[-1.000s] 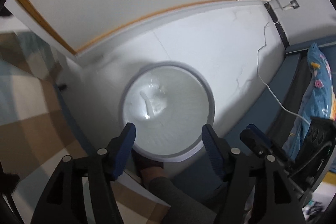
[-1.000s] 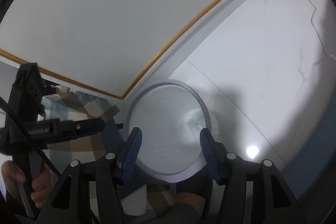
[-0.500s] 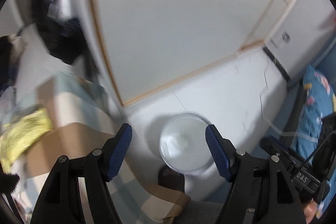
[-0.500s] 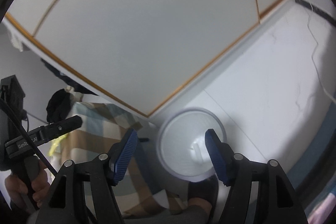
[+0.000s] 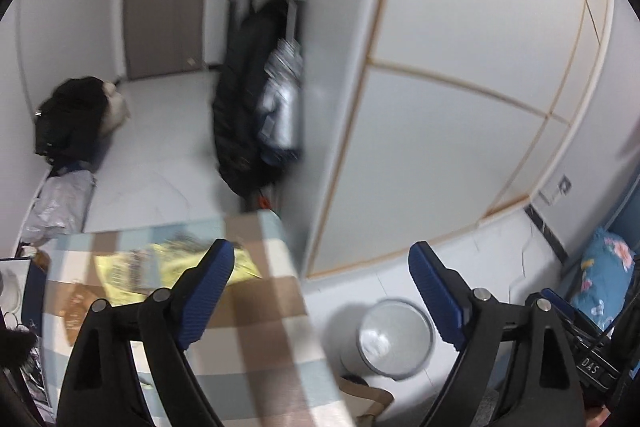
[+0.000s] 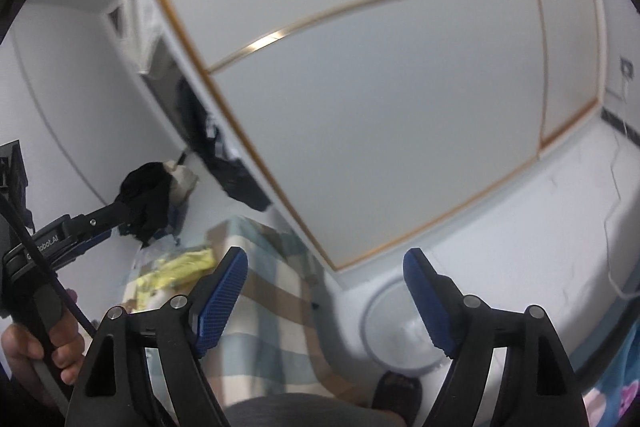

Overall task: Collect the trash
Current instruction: 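Raise both open tools from the bin back toward the table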

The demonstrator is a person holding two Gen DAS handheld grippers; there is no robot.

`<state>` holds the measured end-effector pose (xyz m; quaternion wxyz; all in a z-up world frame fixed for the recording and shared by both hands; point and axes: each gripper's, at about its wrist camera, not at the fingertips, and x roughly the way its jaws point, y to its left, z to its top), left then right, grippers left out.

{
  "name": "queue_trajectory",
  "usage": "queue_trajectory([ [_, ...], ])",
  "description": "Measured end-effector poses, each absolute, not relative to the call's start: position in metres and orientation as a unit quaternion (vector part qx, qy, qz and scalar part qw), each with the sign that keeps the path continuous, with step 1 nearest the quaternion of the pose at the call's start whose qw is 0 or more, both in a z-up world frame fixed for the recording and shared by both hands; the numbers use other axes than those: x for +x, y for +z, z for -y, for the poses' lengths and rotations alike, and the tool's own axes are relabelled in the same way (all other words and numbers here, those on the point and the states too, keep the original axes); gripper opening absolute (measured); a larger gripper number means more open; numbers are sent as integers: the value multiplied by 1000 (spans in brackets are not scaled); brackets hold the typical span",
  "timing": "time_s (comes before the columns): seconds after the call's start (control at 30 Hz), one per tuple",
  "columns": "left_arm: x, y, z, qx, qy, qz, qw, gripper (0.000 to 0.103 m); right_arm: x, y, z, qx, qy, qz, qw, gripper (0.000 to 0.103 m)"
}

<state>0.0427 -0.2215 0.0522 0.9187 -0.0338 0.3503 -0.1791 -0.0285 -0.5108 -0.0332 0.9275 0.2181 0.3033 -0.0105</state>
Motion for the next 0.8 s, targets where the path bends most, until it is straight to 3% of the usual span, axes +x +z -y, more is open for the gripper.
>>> queue_trajectory([
  [0.2,25,69,174,-54,-139,-308,940,96,-35,2,460,177,24,-261,949,87],
  [0.8,23,47,33,-120,-21,-277,953,97,-18,32,302,81,150,-217,961,99],
])
